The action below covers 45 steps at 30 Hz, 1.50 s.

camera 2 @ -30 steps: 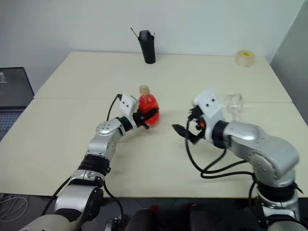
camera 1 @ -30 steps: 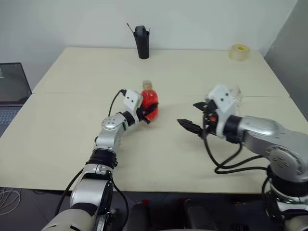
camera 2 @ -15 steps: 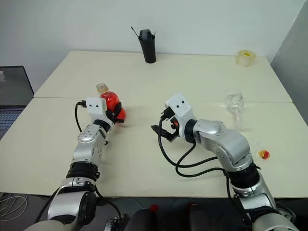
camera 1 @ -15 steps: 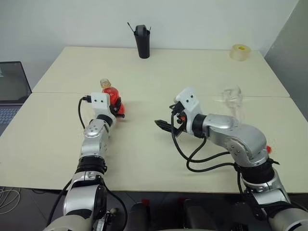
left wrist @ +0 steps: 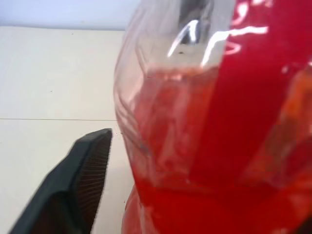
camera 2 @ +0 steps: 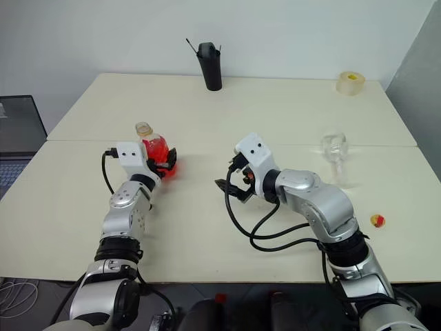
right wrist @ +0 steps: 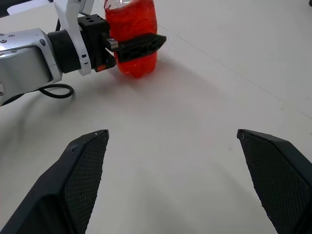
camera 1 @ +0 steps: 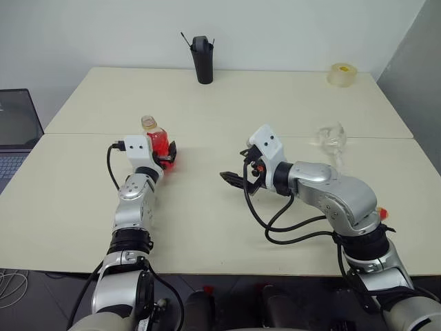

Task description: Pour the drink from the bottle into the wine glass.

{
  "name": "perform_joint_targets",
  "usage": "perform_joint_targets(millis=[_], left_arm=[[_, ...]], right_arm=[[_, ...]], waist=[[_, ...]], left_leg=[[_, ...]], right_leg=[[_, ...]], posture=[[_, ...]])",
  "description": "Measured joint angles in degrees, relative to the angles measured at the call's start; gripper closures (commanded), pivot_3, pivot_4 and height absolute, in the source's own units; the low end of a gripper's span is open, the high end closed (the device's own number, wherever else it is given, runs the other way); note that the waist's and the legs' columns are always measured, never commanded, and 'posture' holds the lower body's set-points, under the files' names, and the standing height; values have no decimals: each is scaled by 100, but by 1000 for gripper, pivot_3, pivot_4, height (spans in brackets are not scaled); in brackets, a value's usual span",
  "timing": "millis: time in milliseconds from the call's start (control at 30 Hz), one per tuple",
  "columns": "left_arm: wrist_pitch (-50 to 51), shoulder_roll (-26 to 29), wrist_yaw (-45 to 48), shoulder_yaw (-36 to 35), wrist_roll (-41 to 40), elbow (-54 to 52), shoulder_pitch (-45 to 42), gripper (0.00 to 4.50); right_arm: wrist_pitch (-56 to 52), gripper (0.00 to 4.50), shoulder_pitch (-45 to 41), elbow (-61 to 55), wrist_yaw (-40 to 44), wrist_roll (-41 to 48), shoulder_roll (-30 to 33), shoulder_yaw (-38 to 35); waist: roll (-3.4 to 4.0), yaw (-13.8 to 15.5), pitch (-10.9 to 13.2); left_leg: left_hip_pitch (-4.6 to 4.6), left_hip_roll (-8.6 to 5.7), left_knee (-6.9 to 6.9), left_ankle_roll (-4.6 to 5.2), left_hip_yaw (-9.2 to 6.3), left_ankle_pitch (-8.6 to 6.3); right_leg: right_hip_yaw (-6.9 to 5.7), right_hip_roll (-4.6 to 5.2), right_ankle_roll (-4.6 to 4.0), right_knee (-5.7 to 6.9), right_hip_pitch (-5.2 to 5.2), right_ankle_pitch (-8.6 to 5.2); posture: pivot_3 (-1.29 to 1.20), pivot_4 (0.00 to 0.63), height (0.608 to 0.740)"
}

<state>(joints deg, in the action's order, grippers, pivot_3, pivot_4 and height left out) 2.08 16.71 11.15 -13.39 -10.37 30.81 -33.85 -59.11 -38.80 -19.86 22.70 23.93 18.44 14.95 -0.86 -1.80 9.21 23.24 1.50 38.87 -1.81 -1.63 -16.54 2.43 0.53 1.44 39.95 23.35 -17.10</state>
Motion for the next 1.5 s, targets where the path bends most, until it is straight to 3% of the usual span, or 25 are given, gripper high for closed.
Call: perform_joint_targets(millis=[300,900,1133,1233,1400,1500], left_arm=[[460,11,93,20,-99,-697,382,11],[1920,193,205,-14,-385,-3212,2097,11],[1827,1236,1981,277,-741,-4142,3206,11],[1709,1513,2801,429,-1082,-4609,3303,11],[1806,1467,3339,1336,-1160,-4814,2282,11],[2002,1301,3451,1695,-1183,-4750,1873,11]], right_arm=[[52,0,-2,50,149,-64,-39,-3],[-49,0,31,-75,361,-11,394,-238],[-932,0,248,-830,973,864,1526,-1310],[-1523,0,236,-847,1119,1291,2048,-2134],[-2777,0,-797,900,239,758,2237,-2958],[-2902,0,-1139,1890,-219,288,2242,-2985]], waist=[[0,-2,0],[0,-2,0],[1,8,1],[-1,34,2],[-2,25,1],[-2,-10,1]], left_leg=[[0,0,0,-2,0,1],[-3,1,-4,10,-1,-6],[-6,-1,-10,12,0,-7],[-13,-5,-10,13,2,-8],[-21,-9,-15,13,16,-8],[-19,-2,-30,12,28,-7]], right_leg=[[0,12,0,0,0,0],[1,23,0,0,-1,0],[-1,29,-1,-11,-8,-1],[-1,30,-1,-21,-21,-1],[13,5,-1,-19,-24,-1],[25,3,-1,-27,-14,-1]], posture=[[0,150,740],[0,150,740],[0,150,740],[0,150,740],[0,150,740],[0,150,740]])
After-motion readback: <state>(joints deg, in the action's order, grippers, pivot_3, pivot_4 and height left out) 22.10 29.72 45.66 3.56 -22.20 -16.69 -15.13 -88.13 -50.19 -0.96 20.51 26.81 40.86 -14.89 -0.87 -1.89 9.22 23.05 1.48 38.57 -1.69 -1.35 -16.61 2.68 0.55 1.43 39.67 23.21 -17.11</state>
